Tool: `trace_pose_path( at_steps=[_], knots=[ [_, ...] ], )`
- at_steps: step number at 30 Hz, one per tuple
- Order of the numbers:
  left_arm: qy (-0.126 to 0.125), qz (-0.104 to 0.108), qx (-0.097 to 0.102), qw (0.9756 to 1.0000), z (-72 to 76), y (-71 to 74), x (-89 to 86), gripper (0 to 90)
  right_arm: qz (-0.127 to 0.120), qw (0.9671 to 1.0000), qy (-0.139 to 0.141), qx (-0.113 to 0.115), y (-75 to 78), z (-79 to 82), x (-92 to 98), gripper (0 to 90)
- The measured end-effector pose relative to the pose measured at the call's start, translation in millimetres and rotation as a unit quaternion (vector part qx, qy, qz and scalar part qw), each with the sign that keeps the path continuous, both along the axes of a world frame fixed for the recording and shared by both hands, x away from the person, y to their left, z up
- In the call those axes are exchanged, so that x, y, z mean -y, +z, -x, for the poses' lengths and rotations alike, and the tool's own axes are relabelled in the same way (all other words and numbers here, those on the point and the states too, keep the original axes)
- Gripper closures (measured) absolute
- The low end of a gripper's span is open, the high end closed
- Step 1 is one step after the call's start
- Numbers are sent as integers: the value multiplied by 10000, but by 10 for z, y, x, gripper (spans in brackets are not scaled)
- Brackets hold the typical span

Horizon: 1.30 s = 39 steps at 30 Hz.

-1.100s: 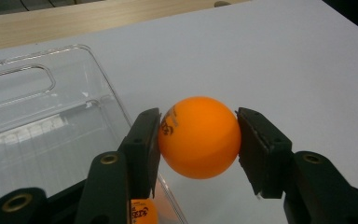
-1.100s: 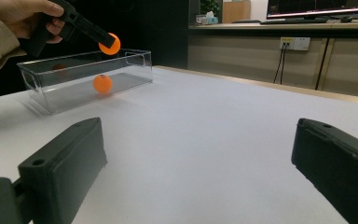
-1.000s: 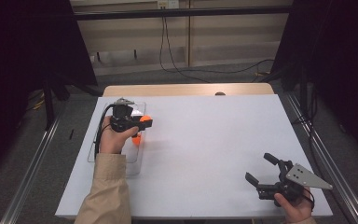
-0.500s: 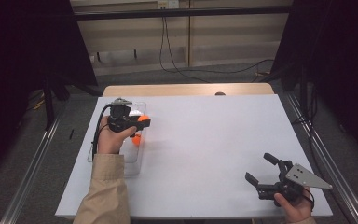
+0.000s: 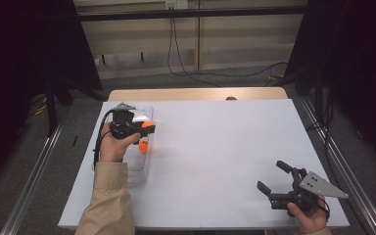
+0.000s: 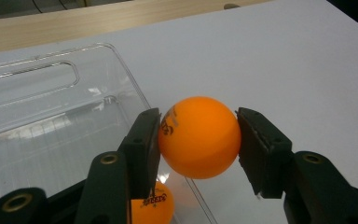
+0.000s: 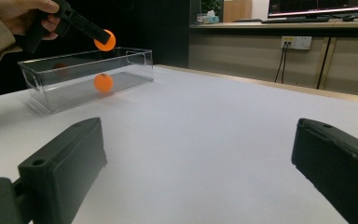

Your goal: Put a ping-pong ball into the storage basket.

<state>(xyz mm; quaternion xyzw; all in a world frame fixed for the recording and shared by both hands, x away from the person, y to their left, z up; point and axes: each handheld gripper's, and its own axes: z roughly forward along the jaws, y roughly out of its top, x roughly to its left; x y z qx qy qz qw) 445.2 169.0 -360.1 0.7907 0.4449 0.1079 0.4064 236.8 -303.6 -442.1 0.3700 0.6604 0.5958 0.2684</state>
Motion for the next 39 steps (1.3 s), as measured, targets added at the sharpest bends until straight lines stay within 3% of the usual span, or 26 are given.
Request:
trace_pose_path(
  at_steps=[39],
  knots=[
    [132, -89, -10, 9999, 11, -31, -108, 510, -22, 10000, -19, 23, 2, -1, 10, 24]
  ],
)
